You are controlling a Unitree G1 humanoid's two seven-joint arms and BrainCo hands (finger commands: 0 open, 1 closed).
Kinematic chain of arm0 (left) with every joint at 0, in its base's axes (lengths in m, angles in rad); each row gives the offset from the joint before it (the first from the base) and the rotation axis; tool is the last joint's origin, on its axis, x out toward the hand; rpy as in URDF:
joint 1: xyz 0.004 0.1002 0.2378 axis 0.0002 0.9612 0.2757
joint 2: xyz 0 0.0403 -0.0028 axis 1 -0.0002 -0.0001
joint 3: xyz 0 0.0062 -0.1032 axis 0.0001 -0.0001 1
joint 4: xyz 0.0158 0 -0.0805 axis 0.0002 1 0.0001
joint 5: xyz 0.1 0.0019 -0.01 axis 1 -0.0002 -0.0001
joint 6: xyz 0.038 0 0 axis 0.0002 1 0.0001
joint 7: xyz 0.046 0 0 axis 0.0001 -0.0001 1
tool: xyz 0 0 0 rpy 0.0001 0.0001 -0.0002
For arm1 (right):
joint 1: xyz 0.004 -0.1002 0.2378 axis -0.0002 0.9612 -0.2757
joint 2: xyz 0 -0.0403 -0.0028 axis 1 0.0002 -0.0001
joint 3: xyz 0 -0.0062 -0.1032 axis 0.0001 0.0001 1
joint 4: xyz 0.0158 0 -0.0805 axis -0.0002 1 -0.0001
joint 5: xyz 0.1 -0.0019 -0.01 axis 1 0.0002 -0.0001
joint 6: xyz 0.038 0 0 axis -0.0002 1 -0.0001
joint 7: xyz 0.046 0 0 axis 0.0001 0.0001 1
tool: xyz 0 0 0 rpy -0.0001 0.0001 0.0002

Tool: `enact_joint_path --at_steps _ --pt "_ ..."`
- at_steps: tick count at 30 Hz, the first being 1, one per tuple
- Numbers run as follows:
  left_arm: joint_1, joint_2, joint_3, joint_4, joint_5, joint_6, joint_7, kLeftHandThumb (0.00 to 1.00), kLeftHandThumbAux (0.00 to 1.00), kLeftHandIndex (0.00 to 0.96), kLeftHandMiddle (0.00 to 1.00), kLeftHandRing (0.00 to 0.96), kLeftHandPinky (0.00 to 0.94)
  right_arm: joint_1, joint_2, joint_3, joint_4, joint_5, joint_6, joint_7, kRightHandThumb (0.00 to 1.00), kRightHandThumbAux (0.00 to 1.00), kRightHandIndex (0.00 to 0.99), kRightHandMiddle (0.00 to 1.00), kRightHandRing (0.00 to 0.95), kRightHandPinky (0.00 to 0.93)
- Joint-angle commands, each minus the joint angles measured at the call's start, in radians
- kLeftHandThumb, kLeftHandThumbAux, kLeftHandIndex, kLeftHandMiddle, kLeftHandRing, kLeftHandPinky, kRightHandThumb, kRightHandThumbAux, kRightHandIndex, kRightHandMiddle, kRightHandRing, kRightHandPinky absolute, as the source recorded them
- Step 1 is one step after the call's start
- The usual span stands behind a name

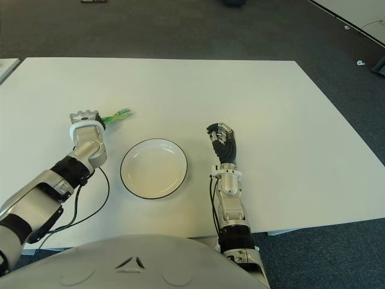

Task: Put the toothpaste on the table into the plate.

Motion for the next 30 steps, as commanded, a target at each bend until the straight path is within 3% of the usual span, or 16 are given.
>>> enact_joint_path --at_steps 1,19,25,30 --pt "0.024 -0.016 0.026 0.008 -0.026 -0.021 0.055 0.699 0.709 0.429 0.237 0.199 0.252 0.011 0.002 -0.004 -0.006 -0.003 0.024 -0.006 0.707 0.732 0.428 0.467 0.445 0.466" --pt "0.053 -0.016 0.065 0.004 -0.067 -0.080 0.128 0.702 0.711 0.433 0.235 0.208 0.249 0.009 -0.002 -0.005 0.001 -0.002 0.007 -0.011 0.709 0.731 0.429 0.473 0.446 0.448" --pt "0.073 -0.019 0.093 -0.011 -0.083 -0.105 0.180 0.702 0.712 0.434 0.249 0.235 0.301 0.008 -0.002 -0.005 0.001 -0.003 0.010 -0.011 0.708 0.731 0.429 0.469 0.441 0.443" --pt "0.100 -0.028 0.143 -0.019 -0.116 -0.157 0.271 0.703 0.712 0.434 0.362 0.359 0.441 0.006 -0.001 -0.005 0.004 0.000 0.009 -0.009 0.708 0.731 0.428 0.470 0.443 0.453"
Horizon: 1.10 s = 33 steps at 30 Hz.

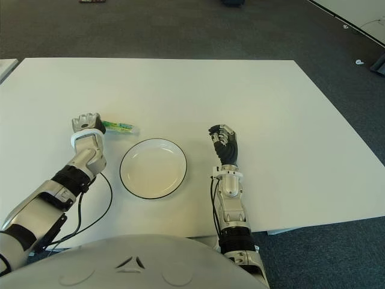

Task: Put the toothpaste on the table into the plate.

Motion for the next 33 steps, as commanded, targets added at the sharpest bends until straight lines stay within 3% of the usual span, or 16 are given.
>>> enact_joint_path --at_steps 1,5,14,22,33 --pt "0.033 -0.011 0.059 -0.008 -0.045 -0.063 0.104 0.704 0.712 0.434 0.415 0.413 0.491 -0.006 0.000 -0.001 0.009 0.001 -0.002 0.001 0.708 0.731 0.428 0.471 0.444 0.458" --pt "0.053 -0.022 0.114 -0.006 -0.093 -0.151 0.204 0.706 0.712 0.435 0.563 0.547 0.595 -0.006 0.002 -0.003 0.007 0.004 0.004 0.001 0.708 0.732 0.428 0.472 0.447 0.470" --pt "0.097 -0.020 0.193 0.009 -0.183 -0.378 0.370 0.708 0.712 0.437 0.715 0.704 0.708 -0.004 0.004 -0.003 0.006 0.000 0.001 -0.002 0.708 0.732 0.429 0.471 0.450 0.478" --pt "0.169 -0.052 0.279 -0.088 -0.288 -0.552 0.441 0.710 0.713 0.437 0.760 0.743 0.729 -0.005 0.002 -0.005 0.008 -0.001 0.010 -0.002 0.708 0.732 0.429 0.473 0.449 0.455" --pt "0.227 -0.097 0.358 -0.175 -0.394 -0.738 0.449 0.711 0.714 0.436 0.779 0.763 0.756 -0.008 -0.001 -0.002 0.013 -0.006 -0.010 0.001 0.707 0.732 0.429 0.475 0.450 0.468"
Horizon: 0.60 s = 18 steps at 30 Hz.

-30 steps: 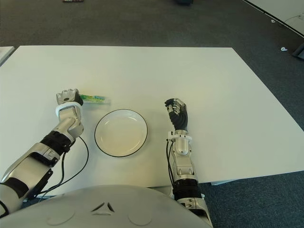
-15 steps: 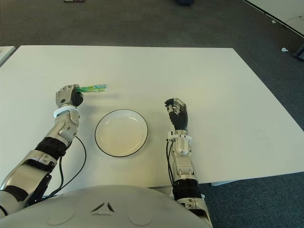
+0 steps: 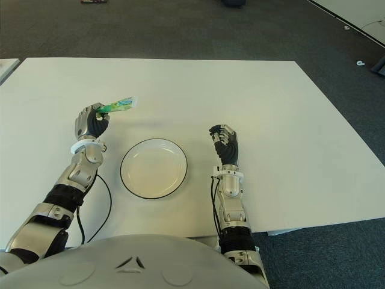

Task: Put the toothpaste on the table into the plate.

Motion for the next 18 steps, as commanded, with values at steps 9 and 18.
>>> enact_joint_path --at_steps 9,18 --pt "0.099 -0.033 0.047 -0.264 -0.054 -0.092 -0.036 0.709 0.715 0.435 0.783 0.771 0.768 -0.007 -0.004 0.008 0.015 0.004 -0.041 0.014 0.705 0.732 0.429 0.481 0.469 0.496" --pt "0.160 -0.044 0.031 -0.404 -0.032 -0.153 -0.060 0.709 0.715 0.434 0.778 0.769 0.764 -0.013 -0.007 0.006 0.026 0.015 -0.050 0.038 0.702 0.731 0.428 0.468 0.453 0.460"
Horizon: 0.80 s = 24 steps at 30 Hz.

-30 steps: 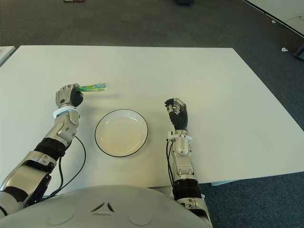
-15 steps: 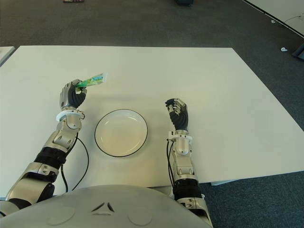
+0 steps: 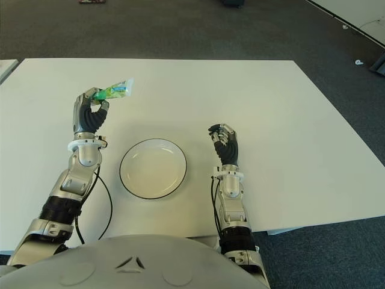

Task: Put the toothpaste on the table into the plate.

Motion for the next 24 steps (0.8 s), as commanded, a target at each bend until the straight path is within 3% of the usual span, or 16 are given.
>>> enact_joint_path --at_steps 1,8,12,16,24 --pt "0.048 -0.007 -0.019 -0.078 0.013 -0.036 -0.038 0.709 0.715 0.435 0.777 0.769 0.767 -0.012 -0.003 0.002 0.016 0.010 -0.005 0.013 0.702 0.731 0.428 0.467 0.451 0.458" --pt "0.129 0.043 -0.071 -0.213 0.032 -0.149 -0.133 0.710 0.715 0.436 0.786 0.782 0.795 -0.016 -0.005 0.002 0.020 0.009 -0.002 0.023 0.702 0.732 0.428 0.463 0.444 0.457" --pt "0.138 0.066 -0.073 -0.235 0.037 -0.180 -0.186 0.710 0.714 0.438 0.797 0.793 0.806 -0.017 -0.004 0.002 0.020 0.008 -0.003 0.024 0.702 0.732 0.427 0.461 0.440 0.451" --pt "0.150 0.129 -0.093 -0.259 0.020 -0.252 -0.292 0.709 0.716 0.440 0.823 0.816 0.828 -0.017 -0.001 0.003 0.013 0.006 0.006 0.022 0.702 0.732 0.428 0.462 0.441 0.466" --pt "0.200 0.194 -0.127 -0.282 0.034 -0.307 -0.434 0.709 0.717 0.440 0.845 0.826 0.821 -0.017 -0.001 0.003 0.012 0.003 0.012 0.020 0.702 0.732 0.428 0.463 0.442 0.466"
